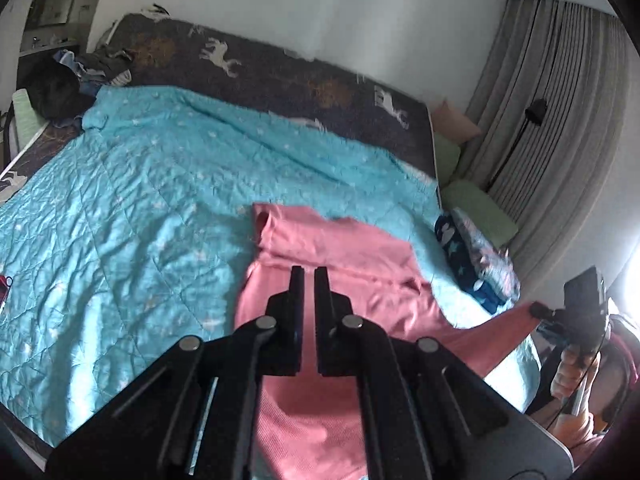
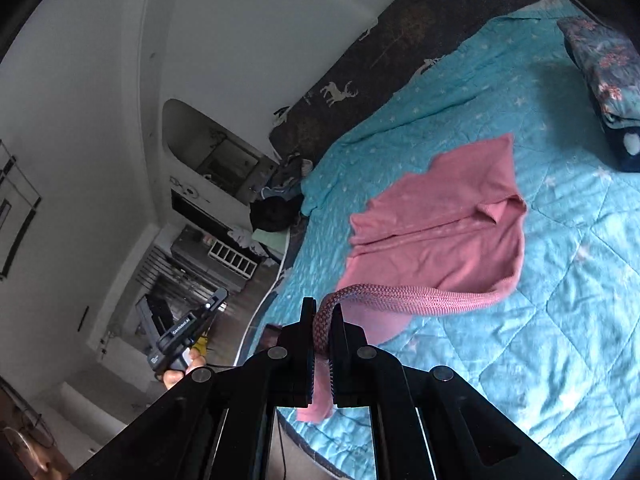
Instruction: Fold small clothes
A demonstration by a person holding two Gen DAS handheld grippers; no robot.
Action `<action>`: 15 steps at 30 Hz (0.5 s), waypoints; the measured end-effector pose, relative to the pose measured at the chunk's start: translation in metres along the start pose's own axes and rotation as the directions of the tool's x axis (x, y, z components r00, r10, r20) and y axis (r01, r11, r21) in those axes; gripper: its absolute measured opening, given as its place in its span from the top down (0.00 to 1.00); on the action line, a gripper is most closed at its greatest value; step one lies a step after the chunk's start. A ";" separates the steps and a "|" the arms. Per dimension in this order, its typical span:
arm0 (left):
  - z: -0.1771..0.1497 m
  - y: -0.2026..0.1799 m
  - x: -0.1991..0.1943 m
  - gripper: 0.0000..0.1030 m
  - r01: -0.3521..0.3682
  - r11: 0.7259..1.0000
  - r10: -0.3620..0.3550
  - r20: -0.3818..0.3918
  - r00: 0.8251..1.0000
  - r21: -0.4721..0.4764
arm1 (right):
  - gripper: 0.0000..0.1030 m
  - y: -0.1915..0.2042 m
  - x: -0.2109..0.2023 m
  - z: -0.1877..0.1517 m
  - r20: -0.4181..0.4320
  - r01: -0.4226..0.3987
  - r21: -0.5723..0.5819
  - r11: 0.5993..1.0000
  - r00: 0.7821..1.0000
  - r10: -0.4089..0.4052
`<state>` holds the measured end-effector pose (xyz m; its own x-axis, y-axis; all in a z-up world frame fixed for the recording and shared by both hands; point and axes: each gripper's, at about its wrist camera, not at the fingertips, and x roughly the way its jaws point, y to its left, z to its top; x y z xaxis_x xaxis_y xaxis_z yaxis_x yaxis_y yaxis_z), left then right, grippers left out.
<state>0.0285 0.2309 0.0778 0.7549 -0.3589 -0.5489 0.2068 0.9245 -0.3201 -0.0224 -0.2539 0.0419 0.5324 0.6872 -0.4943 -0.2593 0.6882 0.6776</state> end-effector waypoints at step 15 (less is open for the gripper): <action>-0.178 0.012 0.029 0.49 0.076 0.990 -0.119 -0.397 0.910 -0.122 | 0.95 -0.096 0.005 -0.065 -0.108 0.193 0.202 0.960 0.979 -0.174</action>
<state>-0.0575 0.2091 -0.0793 0.4151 -0.4874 -0.7682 0.1865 0.8721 -0.4525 -0.0472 -0.3014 -0.0606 0.4789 0.5780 -0.6607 0.0168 0.7465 0.6652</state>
